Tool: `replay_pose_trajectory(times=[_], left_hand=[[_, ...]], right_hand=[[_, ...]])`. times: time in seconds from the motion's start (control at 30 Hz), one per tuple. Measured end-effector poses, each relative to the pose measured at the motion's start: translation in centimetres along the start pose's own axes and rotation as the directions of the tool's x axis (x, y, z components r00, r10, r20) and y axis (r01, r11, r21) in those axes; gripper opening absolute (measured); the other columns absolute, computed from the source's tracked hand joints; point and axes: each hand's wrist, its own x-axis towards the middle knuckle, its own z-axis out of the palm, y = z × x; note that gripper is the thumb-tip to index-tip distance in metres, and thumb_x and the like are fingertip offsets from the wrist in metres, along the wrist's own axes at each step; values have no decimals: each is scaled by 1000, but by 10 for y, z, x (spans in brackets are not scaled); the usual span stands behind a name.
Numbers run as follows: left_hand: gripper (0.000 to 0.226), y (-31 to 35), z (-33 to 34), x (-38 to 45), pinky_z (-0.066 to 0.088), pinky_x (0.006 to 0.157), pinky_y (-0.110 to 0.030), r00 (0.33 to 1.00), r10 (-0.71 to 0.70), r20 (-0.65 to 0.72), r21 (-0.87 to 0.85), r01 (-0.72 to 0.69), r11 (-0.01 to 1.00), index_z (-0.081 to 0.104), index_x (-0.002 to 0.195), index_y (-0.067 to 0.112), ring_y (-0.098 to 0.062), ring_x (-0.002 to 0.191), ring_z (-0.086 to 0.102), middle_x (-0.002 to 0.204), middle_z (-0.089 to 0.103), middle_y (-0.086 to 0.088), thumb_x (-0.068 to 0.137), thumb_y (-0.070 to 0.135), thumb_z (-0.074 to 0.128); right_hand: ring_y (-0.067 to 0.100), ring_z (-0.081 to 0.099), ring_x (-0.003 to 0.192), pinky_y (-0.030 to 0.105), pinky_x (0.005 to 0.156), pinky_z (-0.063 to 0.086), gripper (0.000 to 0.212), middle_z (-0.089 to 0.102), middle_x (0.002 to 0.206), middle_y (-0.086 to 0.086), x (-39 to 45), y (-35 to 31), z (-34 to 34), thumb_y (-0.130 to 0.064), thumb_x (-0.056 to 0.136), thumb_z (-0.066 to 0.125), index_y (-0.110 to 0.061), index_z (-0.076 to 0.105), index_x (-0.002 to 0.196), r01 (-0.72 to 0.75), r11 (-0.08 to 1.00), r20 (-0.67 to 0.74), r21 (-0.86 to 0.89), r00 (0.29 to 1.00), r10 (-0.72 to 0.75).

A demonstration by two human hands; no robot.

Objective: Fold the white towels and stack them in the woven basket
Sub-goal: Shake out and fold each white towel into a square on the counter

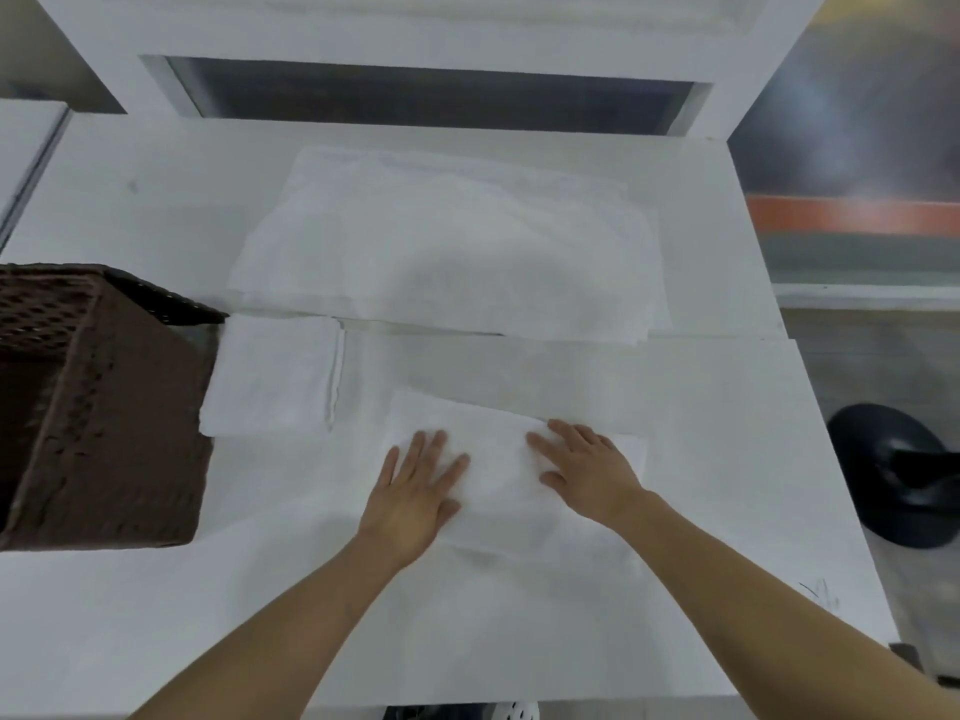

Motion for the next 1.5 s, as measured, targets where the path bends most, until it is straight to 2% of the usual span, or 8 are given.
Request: replay_pose_trajectory(times=[0.17, 0.33, 0.47, 0.63, 0.87, 1.03, 1.3, 1.5], left_hand=[[60, 15, -13, 8, 7, 126, -46, 971, -238, 13, -117, 238, 964, 14, 162, 32, -31, 157, -7, 170, -8, -8, 107, 42, 34], [61, 35, -20, 7, 28, 117, -43, 913, -407, 34, -471, 374, 799, 29, 158, 22, -38, 144, 24, 161, 19, -19, 103, 31, 53], [73, 45, -32, 26, 40, 110, -41, 787, -591, 177, -862, 414, 294, 26, 156, 16, -32, 128, 46, 140, 42, -13, 96, 20, 67], [55, 49, -44, 47, 57, 95, -51, 737, -507, 446, -894, 345, -285, 57, 128, 8, -29, 105, 69, 128, 67, -11, 83, 27, 81], [40, 94, -128, 9, 55, 99, -51, 972, -155, 178, -976, 153, -157, 57, 130, 17, -25, 114, 69, 125, 70, -3, 93, 26, 69], [39, 119, -190, -29, 53, 102, -39, 1000, -1, 7, -982, 7, -189, 51, 141, 27, -19, 125, 63, 136, 66, 3, 104, 19, 56], [35, 110, -272, -31, 55, 100, -50, 987, -101, -122, -985, -133, -112, 49, 132, 13, -29, 121, 64, 131, 64, -11, 102, 27, 60], [34, 79, -324, -31, 62, 85, -40, 905, -331, -267, -954, -198, 226, 54, 117, 13, -16, 92, 74, 107, 72, -4, 98, 39, 65]], right_hand=[[26, 49, 129, 39, 97, 51, 64, 43, 145, 4, -40, -19, -2, -57, 103, 44, -35, 26, 160, -236, 972, 83, 6, 969, 234], [26, 60, 117, 38, 93, 53, 60, 47, 133, 3, -66, -25, 11, -54, 104, 45, -35, 31, 159, -276, 953, 140, 126, 956, 258], [26, 60, 116, 38, 91, 53, 56, 48, 131, 2, -73, -27, 17, -50, 103, 48, -37, 34, 155, -293, 943, 132, 155, 952, 275], [23, 58, 121, 38, 95, 52, 52, 50, 132, -1, -77, -23, 12, -50, 102, 53, -40, 41, 151, -292, 929, 111, 229, 956, 273], [10, 55, 127, 35, 111, 44, 48, 58, 137, -8, -67, -25, -33, -44, 99, 64, -28, 52, 143, -168, 413, -76, 895, 855, 513], [5, 61, 124, 34, 111, 43, 59, 65, 135, -10, -77, -23, -97, -53, 97, 65, -34, 46, 149, 24, 53, -44, 998, 909, 414], [27, 64, 127, 43, 104, 51, 50, 70, 133, 9, -86, -27, -187, -46, 103, 58, -15, 59, 142, 111, -204, -60, 973, 968, 243], [24, 72, 109, 36, 97, 56, 28, 76, 118, 6, -93, -34, -241, -15, 98, 68, -15, 68, 126, 290, -47, -249, 956, 884, 395]])
